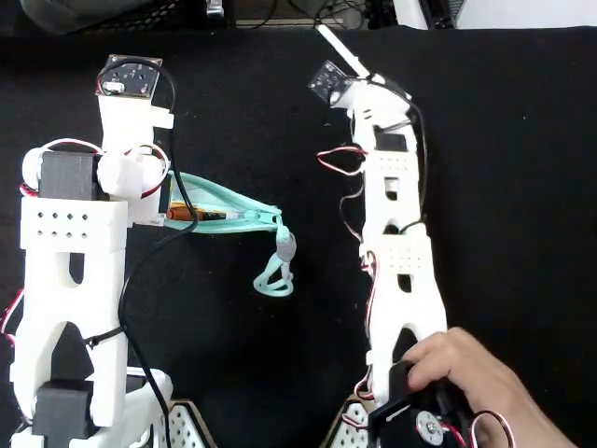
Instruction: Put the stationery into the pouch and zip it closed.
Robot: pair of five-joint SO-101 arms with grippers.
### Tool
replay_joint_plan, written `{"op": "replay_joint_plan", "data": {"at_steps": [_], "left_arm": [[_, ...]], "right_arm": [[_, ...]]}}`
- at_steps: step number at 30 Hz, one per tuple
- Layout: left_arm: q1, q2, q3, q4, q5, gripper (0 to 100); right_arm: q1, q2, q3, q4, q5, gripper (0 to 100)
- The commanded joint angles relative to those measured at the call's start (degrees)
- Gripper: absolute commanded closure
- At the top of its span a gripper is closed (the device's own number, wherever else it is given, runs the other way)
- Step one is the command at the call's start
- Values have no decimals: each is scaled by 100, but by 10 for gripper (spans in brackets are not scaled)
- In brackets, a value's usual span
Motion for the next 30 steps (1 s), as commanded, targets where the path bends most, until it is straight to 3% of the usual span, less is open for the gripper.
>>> {"op": "replay_joint_plan", "data": {"at_steps": [1,5,10,12,17,21,26,30], "left_arm": [[-48,-18,13,44,26,971],[-48,-18,4,44,26,971],[-31,-18,13,44,26,971],[-40,-18,13,44,26,971],[-48,-18,-13,44,26,971],[-48,-18,13,44,26,971],[-48,-18,4,44,26,971],[4,-18,13,44,26,971]], "right_arm": [[-149,-611,-92,457,44,982],[-158,-927,-127,1257,-26,985],[-167,-1349,-954,2840,-1336,985],[-211,-1560,-936,3077,-1679,985],[-378,-1780,-910,3420,-1723,985],[-308,-1719,-813,2664,-1723,985],[237,-1033,-629,132,-1714,985],[316,-462,-488,-835,-1248,985]]}}
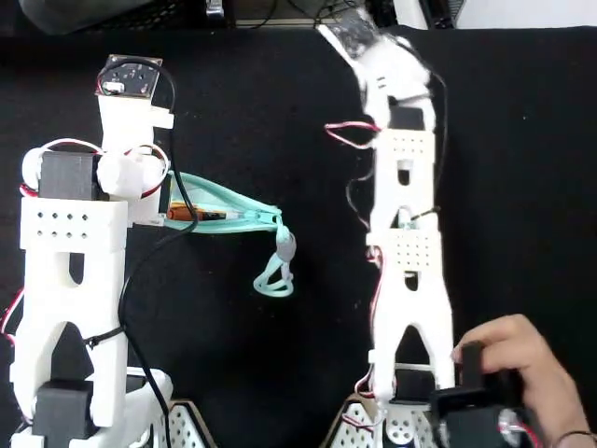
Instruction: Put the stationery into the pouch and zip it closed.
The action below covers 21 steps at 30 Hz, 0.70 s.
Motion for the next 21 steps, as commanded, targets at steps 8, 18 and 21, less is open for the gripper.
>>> {"op": "replay_joint_plan", "data": {"at_steps": [8,18,21], "left_arm": [[-127,-26,-31,176,26,971],[-418,-26,-822,281,-9,971],[-418,-26,-1068,290,-9,971]], "right_arm": [[35,514,453,-1899,800,985],[53,268,1244,-2031,800,985],[62,268,1209,-1978,800,985]]}}
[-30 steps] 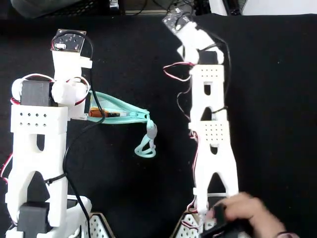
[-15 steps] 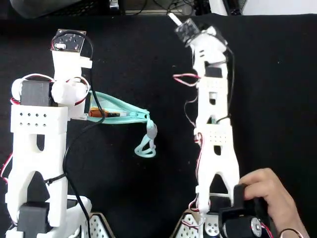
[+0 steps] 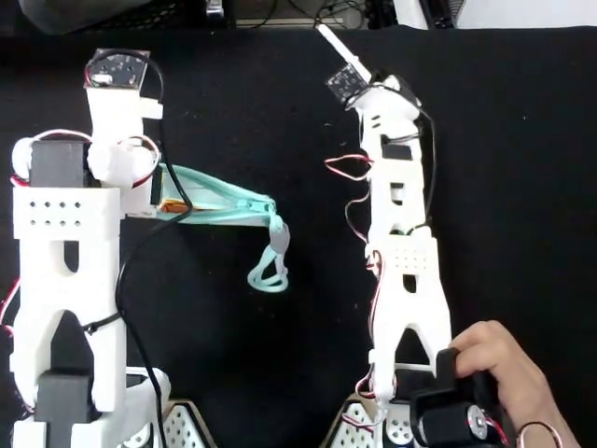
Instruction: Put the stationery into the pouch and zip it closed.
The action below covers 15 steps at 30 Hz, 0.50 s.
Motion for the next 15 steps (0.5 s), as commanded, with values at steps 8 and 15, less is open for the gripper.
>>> {"op": "replay_joint_plan", "data": {"at_steps": [8,15], "left_arm": [[-119,-88,-804,35,26,971],[-127,-88,-804,35,18,971]], "right_arm": [[123,-743,-101,941,-255,985],[62,-866,-119,1248,-299,985]]}}
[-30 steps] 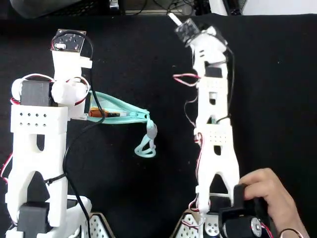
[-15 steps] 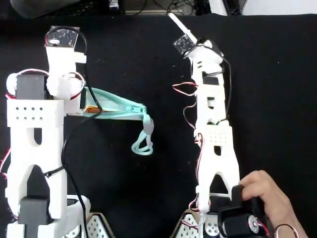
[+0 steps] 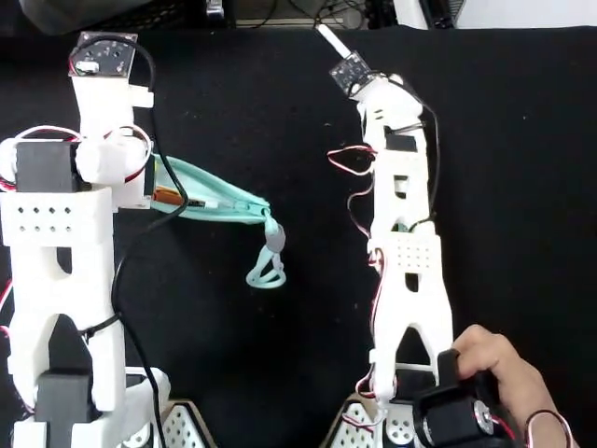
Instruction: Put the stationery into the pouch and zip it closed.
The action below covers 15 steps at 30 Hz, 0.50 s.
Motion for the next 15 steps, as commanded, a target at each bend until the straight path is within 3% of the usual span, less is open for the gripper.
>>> {"op": "replay_joint_plan", "data": {"at_steps": [1,7,15], "left_arm": [[-75,-88,-330,35,26,971],[-75,-88,-330,35,26,971],[-75,-88,-330,18,26,971]], "right_arm": [[26,-523,-136,18,-70,985],[70,-488,-101,-545,-79,985],[114,-514,154,-545,-70,985]]}}
